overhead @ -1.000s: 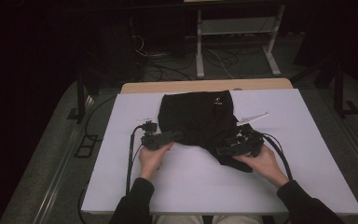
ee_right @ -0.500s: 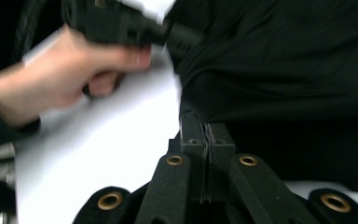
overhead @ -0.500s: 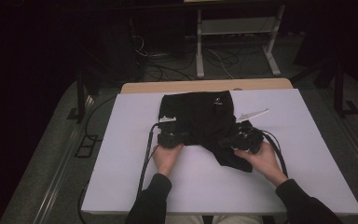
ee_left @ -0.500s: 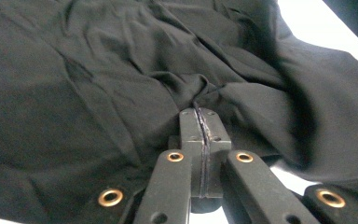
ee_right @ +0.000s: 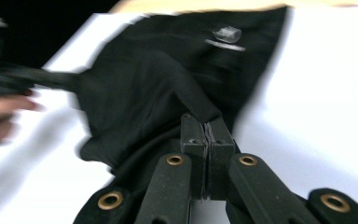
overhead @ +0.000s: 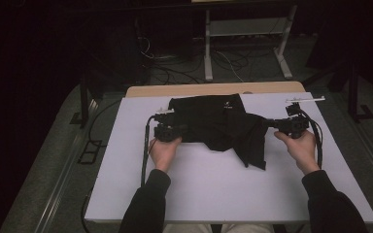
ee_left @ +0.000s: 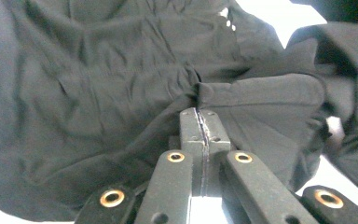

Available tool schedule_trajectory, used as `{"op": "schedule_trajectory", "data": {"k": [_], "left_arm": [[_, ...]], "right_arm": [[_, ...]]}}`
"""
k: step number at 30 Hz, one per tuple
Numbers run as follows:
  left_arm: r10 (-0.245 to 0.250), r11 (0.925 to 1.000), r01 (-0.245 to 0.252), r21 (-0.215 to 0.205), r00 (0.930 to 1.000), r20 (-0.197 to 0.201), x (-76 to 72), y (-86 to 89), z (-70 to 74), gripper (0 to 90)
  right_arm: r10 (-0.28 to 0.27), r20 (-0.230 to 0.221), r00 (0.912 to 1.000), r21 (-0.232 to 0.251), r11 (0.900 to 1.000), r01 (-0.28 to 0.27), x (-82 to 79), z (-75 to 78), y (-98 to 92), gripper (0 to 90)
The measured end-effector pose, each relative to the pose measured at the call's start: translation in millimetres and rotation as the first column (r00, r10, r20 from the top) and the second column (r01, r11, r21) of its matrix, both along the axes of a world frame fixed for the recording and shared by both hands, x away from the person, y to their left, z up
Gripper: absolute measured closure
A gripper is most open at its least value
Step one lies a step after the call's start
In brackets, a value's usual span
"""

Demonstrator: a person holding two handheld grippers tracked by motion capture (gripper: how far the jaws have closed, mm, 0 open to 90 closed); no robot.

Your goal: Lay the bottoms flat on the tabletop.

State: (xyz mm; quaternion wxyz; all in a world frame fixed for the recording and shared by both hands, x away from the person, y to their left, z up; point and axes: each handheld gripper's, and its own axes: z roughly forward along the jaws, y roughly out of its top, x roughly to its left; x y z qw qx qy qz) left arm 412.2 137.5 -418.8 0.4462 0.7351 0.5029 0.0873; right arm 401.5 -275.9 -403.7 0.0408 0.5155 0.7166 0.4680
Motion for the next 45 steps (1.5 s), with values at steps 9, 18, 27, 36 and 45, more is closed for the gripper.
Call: {"op": "schedule_trajectory", "data": {"k": [9,18,27,36,45], "left_arm": [[-0.041,0.9992,0.041,0.001,0.9983,0.042,39.0,-33.9,34.4,89.1],[-0.067,0.9967,0.069,-0.043,0.9966,0.048,86.2,-81.2,31.0,89.0],[-0.112,0.9885,0.114,-0.099,0.9935,0.022,79.0,-75.4,6.4,63.4],[-0.052,0.9933,0.057,-0.1,0.9974,0.049,23.0,-24.4,8.4,40.4],[-0.041,0.9981,0.039,-0.048,0.9985,-0.036,3.1,-17.8,-30.5,38.9]], "right_arm": [[-0.05,-0.102,0.9935,-0.008,0.999,0.05,10.9,-35.1,-7.8,87.7],[-0.089,-0.145,0.9854,-0.043,0.996,0.083,15.1,-47.8,-9.3,87.7],[-0.093,-0.169,0.9812,-0.064,0.994,0.083,18.3,-58.2,-11.9,87.6],[-0.093,-0.167,0.9816,-0.067,0.994,0.082,18.6,-58.7,-6.4,87.6],[-0.09,-0.164,0.9823,-0.059,0.995,0.082,18.4,-58.0,-6.5,87.6]]}}
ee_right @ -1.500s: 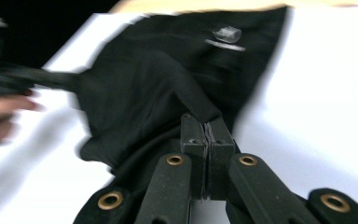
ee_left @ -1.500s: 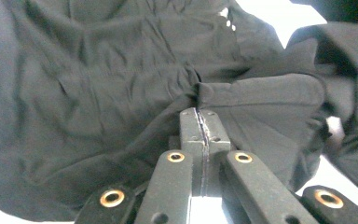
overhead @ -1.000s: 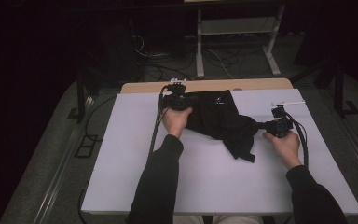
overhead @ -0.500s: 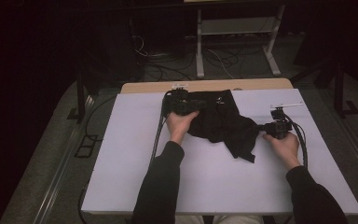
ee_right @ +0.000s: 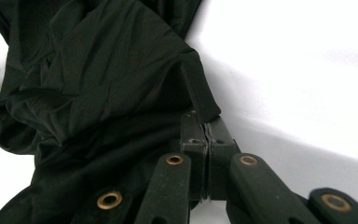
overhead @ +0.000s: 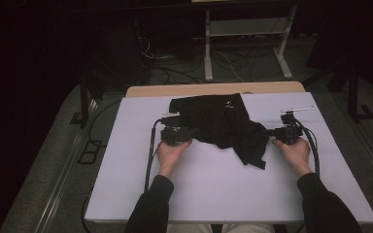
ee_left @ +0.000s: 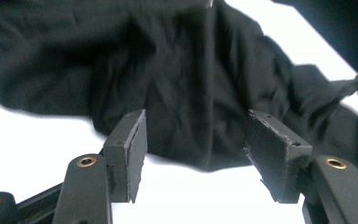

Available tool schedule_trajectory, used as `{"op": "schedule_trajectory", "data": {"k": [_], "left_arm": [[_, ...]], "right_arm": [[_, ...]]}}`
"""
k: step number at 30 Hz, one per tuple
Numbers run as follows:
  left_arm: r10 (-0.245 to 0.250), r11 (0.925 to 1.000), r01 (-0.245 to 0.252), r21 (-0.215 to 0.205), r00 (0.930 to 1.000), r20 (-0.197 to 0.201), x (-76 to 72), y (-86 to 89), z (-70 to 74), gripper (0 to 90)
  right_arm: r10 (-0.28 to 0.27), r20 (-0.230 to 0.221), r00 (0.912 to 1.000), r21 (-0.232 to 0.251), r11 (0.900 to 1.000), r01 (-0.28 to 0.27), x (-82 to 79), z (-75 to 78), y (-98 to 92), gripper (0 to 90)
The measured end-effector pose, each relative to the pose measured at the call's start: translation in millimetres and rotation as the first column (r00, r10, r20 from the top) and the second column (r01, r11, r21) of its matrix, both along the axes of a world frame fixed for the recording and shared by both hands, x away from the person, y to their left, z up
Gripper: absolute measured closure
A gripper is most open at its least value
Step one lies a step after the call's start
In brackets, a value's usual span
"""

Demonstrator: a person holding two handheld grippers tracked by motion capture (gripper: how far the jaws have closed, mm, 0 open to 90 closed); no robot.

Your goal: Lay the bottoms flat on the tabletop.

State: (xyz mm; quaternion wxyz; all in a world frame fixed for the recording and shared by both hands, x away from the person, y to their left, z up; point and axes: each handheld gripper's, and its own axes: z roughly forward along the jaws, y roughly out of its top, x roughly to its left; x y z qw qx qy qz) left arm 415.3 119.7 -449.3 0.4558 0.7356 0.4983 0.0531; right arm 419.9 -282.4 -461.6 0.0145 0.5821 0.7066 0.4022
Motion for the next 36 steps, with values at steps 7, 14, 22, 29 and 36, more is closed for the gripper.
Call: {"op": "schedule_trajectory", "data": {"k": [7,14,22,29,36], "left_arm": [[-0.007,0.9995,0.006,0.032,0.9994,0.033,3.8,-24.4,-14.2,44.3],[0.017,0.9961,-0.019,0.086,0.9995,0.029,11.0,-40.7,-14.5,77.6],[0.015,0.996,-0.016,0.088,0.9999,0.008,11.8,-32.6,-11.4,88.2],[-0.023,0.997,0.02,0.074,0.999,0.039,-3.2,-10.1,31.8,88.4],[-0.022,0.9955,0.014,0.093,0.9962,0.084,-10.6,11.4,76.2,88.4]], "right_arm": [[0.008,0.008,0.9999,0.001,1.0,-0.008,-0.9,1.3,0.7,87.6],[0.022,0.015,0.9996,0.005,1.0,-0.022,-1.3,2.4,3.2,87.6],[0.028,0.02,0.9994,0.018,0.999,-0.029,-2.2,4.0,1.4,87.6],[0.06,0.031,0.9977,0.036,0.998,-0.061,-6.1,9.6,7.7,87.6],[0.101,0.06,0.9931,0.054,0.993,-0.104,-13.6,20.6,18.6,87.6]]}}
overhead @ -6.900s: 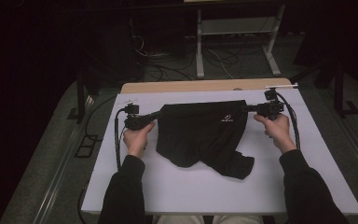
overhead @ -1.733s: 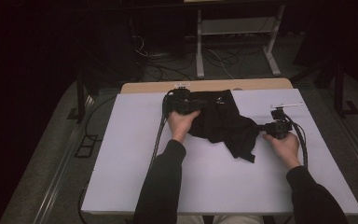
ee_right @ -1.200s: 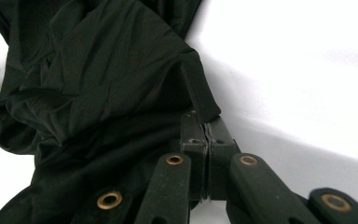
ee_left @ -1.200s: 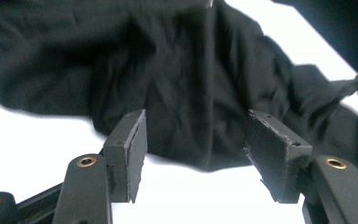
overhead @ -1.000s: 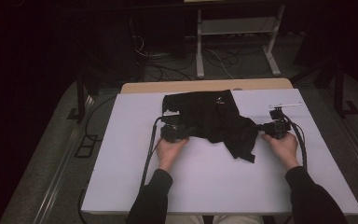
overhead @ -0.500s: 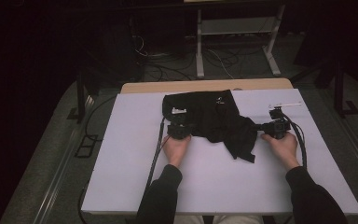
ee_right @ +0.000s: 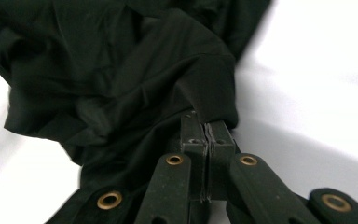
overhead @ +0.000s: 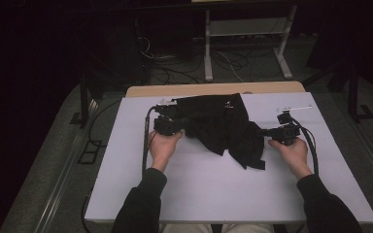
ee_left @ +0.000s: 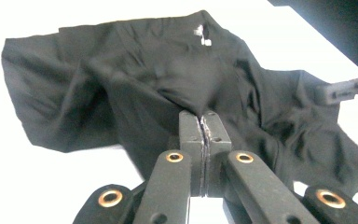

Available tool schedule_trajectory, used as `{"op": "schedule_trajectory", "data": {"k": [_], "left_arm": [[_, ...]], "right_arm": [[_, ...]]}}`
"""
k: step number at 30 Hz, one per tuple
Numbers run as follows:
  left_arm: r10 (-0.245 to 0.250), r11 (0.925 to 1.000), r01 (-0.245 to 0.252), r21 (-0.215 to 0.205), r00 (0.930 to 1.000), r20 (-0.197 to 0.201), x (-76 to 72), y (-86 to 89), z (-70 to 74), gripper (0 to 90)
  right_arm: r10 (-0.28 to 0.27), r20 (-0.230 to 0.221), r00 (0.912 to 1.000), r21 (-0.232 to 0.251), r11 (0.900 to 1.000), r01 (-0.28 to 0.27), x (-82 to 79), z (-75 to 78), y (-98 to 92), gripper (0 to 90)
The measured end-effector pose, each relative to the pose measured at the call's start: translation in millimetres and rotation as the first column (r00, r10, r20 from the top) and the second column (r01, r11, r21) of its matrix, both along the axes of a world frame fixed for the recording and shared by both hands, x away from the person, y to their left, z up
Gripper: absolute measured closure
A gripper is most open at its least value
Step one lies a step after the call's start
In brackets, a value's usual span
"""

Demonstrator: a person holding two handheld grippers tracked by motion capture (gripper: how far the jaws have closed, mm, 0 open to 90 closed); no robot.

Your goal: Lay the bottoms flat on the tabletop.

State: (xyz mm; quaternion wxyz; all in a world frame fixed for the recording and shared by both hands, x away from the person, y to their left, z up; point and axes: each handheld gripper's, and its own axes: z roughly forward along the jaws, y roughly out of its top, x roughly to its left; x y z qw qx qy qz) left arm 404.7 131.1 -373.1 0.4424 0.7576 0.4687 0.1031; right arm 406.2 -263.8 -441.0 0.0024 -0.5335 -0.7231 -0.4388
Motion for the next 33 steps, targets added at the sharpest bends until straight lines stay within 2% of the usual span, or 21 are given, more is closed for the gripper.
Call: {"op": "schedule_trajectory", "data": {"k": [1,3,8,12,16,17,18,19,20,23,24,25,28,29,30,31,32,33], "left_arm": [[0.003,1.0,-0.003,0.003,0.9999,0.014,-0.6,4.8,13.5,88.4],[0.006,0.9999,-0.007,0.011,0.9995,0.031,-0.7,7.4,24.7,88.3],[0.002,1.0,-0.002,0.004,0.9982,0.059,-0.9,5.7,40.9,88.3],[-0.01,0.9999,0.01,-0.007,0.9977,0.066,1.7,-2.3,44.9,88.3],[-0.04,0.9987,0.042,-0.027,0.9971,0.064,13.6,-31.8,43.3,88.3],[-0.04,0.9987,0.042,-0.027,0.9971,0.064,13.6,-31.8,43.3,88.3],[-0.048,0.9982,0.051,-0.032,0.9968,0.063,16.9,-39.4,42.6,88.3],[-0.059,0.9975,0.062,-0.035,0.9964,0.06,20.6,-47.1,41.6,88.3],[-0.075,0.9961,0.078,-0.041,0.9953,0.06,28.0,-63.5,39.3,88.2],[-0.098,0.9929,0.101,-0.063,0.994,0.049,40.2,-88.0,30.7,88.2],[-0.098,0.9929,0.101,-0.063,0.994,0.049,40.2,-88.0,30.7,88.2],[-0.108,0.9902,0.11,-0.086,0.9938,0.028,48.3,-103.5,19.5,88.2],[-0.148,0.9835,0.144,-0.109,0.9886,-0.027,57.8,-125.7,-4.6,87.9],[-0.148,0.9835,0.144,-0.109,0.9886,-0.027,57.8,-125.7,-4.6,86.6],[-0.183,0.9767,0.173,-0.128,0.9805,-0.073,60.3,-135.2,-18.8,83.9],[-0.183,0.9767,0.173,-0.128,0.9805,-0.073,60.3,-135.2,-18.8,82.1],[-0.214,0.9711,0.202,-0.127,0.9727,-0.09,59.1,-140.7,-29.0,78.7],[-0.214,0.9711,0.202,-0.127,0.9727,-0.09,59.1,-140.7,-29.0,76.2]], "right_arm": [[0.005,0.006,1.0,0.005,1.0,-0.005,-0.9,1.6,1.4,87.6],[0.013,0.008,0.9999,0.015,1.0,-0.013,-2.6,4.4,3.6,87.6],[0.022,0.013,0.9997,0.028,0.999,-0.022,-5.2,7.3,6.1,87.6],[0.021,0.012,0.9997,0.03,0.999,-0.022,-5.2,7.3,6.2,87.6],[0.018,0.008,0.9998,0.029,0.999,-0.018,-4.1,5.4,5.0,87.6],[0.018,0.008,0.9998,0.029,0.999,-0.018,-4.1,5.4,5.0,87.6],[0.016,0.007,0.9998,0.028,0.999,-0.017,-4.0,5.0,4.6,87.6],[0.013,0.006,0.9999,0.028,1.0,-0.013,-3.8,4.0,4.1,87.6],[0.014,0.005,0.9999,0.026,1.0,-0.014,-3.6,3.4,4.1,87.6],[0.017,0.001,0.9999,0.018,1.0,-0.017,-3.2,2.3,4.7,87.6],[0.02,0.001,0.9998,0.013,1.0,-0.02,-2.9,1.6,5.1,87.6],[0.02,0.0,0.9998,0.009,1.0,-0.02,-2.7,0.9,5.7,87.6],[0.026,-0.003,0.9996,-0.028,0.999,-0.026,-2.7,-0.7,7.9,87.6],[0.026,-0.003,0.9996,-0.028,0.999,-0.026,-2.7,-0.7,7.9,87.6],[0.026,0.0,0.9997,-0.049,0.998,-0.026,-2.7,-1.7,8.0,87.6],[0.025,0.0,0.9997,-0.05,0.998,-0.025,-2.7,-1.9,7.6,87.6],[0.023,-0.002,0.9997,-0.047,0.999,-0.023,-2.7,-2.3,6.2,87.6],[0.023,-0.002,0.9997,-0.047,0.999,-0.023,-2.7,-2.3,6.2,87.6]]}}
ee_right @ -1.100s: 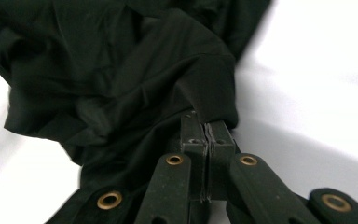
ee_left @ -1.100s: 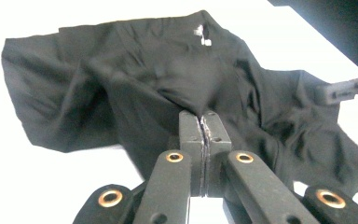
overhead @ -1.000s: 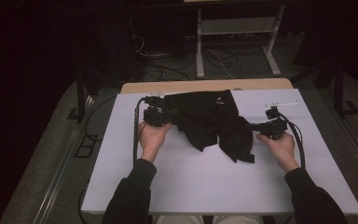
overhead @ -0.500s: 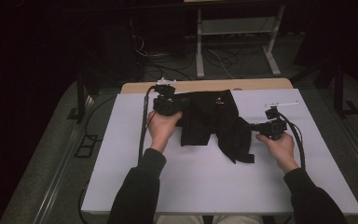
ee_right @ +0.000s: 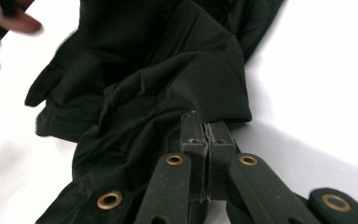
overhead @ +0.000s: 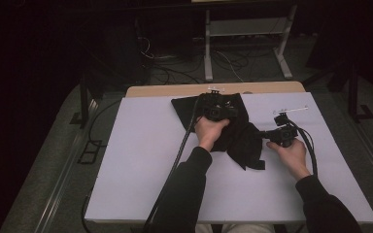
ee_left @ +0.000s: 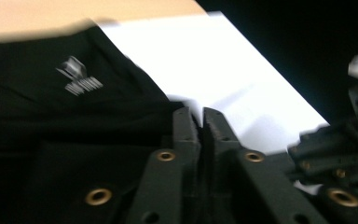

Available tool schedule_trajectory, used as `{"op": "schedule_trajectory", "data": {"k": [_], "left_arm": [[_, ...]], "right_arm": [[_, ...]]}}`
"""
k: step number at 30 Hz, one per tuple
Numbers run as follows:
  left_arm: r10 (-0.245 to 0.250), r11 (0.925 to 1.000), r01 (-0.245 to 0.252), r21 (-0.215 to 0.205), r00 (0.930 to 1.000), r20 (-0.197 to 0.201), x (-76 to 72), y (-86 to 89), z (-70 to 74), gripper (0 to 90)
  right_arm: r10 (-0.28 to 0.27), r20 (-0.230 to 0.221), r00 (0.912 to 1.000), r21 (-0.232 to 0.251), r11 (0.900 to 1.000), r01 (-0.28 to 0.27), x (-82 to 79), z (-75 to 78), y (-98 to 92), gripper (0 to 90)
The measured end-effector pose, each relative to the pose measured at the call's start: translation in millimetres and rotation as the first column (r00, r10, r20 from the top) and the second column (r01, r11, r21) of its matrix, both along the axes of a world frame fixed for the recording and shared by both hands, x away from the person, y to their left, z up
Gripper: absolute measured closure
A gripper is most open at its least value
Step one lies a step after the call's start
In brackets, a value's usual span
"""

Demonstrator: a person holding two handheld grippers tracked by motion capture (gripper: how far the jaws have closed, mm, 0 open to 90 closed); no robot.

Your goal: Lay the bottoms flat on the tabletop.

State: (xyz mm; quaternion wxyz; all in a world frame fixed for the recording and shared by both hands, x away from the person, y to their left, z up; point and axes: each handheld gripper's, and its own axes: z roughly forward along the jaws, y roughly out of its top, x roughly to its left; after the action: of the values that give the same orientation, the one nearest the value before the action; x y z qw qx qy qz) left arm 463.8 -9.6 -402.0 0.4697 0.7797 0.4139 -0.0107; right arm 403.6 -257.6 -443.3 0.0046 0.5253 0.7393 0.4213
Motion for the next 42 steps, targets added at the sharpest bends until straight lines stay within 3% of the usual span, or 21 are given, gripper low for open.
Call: {"op": "schedule_trajectory", "data": {"k": [2,3,6,8,9,12,16,19,25,26,27,28,30,31,33,36,38,39,42], "left_arm": [[-0.011,0.9993,0.01,0.035,0.9998,0.017,-2.4,5.8,1.2,68.0],[-0.011,0.9993,0.01,0.035,0.9998,0.017,-2.4,5.8,1.2,62.4],[0.011,0.9992,-0.013,0.039,0.9992,0.037,-7.3,32.6,13.4,53.8],[0.019,0.9992,-0.02,0.034,0.9988,0.045,-9.0,38.8,15.7,50.9],[0.04,0.9988,-0.042,0.026,0.9973,0.061,-13.7,56.6,20.9,48.0],[0.055,0.9983,-0.056,0.016,0.9958,0.074,-23.7,84.3,21.4,44.4],[0.067,0.9972,-0.069,0.029,0.9962,0.055,-35.2,111.6,7.8,40.9],[0.058,0.9982,-0.058,0.017,0.9983,0.007,-41.9,126.5,-11.4,40.7],[-0.011,0.9998,0.012,0.016,0.9994,-0.034,-46.7,119.2,-34.3,39.1],[-0.045,0.9972,0.047,0.058,0.9985,-0.032,-47.4,108.2,-40.3,39.2],[-0.045,0.9972,0.047,0.058,0.9985,-0.032,-47.4,108.2,-40.3,40.2],[-0.054,0.9908,0.058,0.122,0.9978,-0.038,-47.5,98.7,-46.5,46.9],[-0.043,0.9885,0.051,0.142,0.9974,-0.057,-46.7,96.4,-50.1,65.6],[-0.025,0.9916,0.034,0.125,0.9974,-0.068,-45.7,98.7,-49.9,76.3],[0.006,0.9948,0.0,0.102,0.9978,-0.066,-45.1,106.3,-44.6,85.3],[0.009,0.9959,-0.004,0.091,0.9983,-0.057,-46.6,115.4,-35.8,86.0],[0.013,0.9969,-0.008,0.078,0.9973,-0.073,-49.1,124.2,-27.4,86.0],[0.014,0.9978,-0.009,0.065,0.9968,-0.079,-54.0,136.8,-16.3,86.0],[0.002,0.9997,0.001,0.023,0.9933,-0.115,-61.6,155.0,-5.7,85.9]], "right_arm": [[-0.009,0.0,1.0,0.005,1.0,0.009,0.4,-0.3,-4.2,87.6],[-0.015,0.0,0.9999,0.009,1.0,0.015,0.8,-0.5,-6.1,87.6],[-0.03,-0.006,0.9995,0.035,0.999,0.03,1.4,-0.9,-10.6,87.6],[-0.033,-0.008,0.9994,0.042,0.999,0.034,1.5,-1.0,-11.8,87.6],[-0.041,-0.014,0.9991,0.056,0.998,0.042,1.7,-1.5,-13.3,87.6],[-0.047,-0.017,0.9988,0.061,0.997,0.048,2.0,-2.2,-13.7,87.6],[-0.047,-0.017,0.9987,0.061,0.997,0.048,2.0,-2.6,-13.0,87.6],[-0.048,-0.018,0.9987,0.061,0.997,0.049,2.3,-3.1,-12.5,87.6],[-0.05,-0.022,0.9985,0.059,0.997,0.051,3.1,-4.3,-12.0,87.6],[-0.05,-0.022,0.9985,0.057,0.997,0.051,3.1,-4.4,-12.2,87.6],[-0.05,-0.022,0.9985,0.057,0.997,0.051,3.1,-4.4,-12.2,87.6],[-0.05,-0.02,0.9986,0.056,0.997,0.051,3.1,-4.2,-13.0,87.6],[-0.05,-0.018,0.9986,0.056,0.997,0.051,3.0,-4.1,-13.8,87.6],[-0.051,-0.02,0.9985,0.057,0.997,0.052,2.8,-3.9,-14.5,87.6],[-0.054,-0.02,0.9984,0.059,0.997,0.055,2.8,-3.6,-15.9,87.6],[-0.06,-0.018,0.998,0.062,0.996,0.061,3.2,-3.3,-18.2,87.6],[-0.063,-0.015,0.9979,0.066,0.996,0.064,4.0,-3.3,-18.8,87.6],[-0.065,-0.015,0.9978,0.064,0.996,0.066,4.6,-3.2,-18.8,87.6],[-0.062,-0.012,0.998,0.052,0.997,0.062,7.4,-3.8,-16.8,87.6]]}}
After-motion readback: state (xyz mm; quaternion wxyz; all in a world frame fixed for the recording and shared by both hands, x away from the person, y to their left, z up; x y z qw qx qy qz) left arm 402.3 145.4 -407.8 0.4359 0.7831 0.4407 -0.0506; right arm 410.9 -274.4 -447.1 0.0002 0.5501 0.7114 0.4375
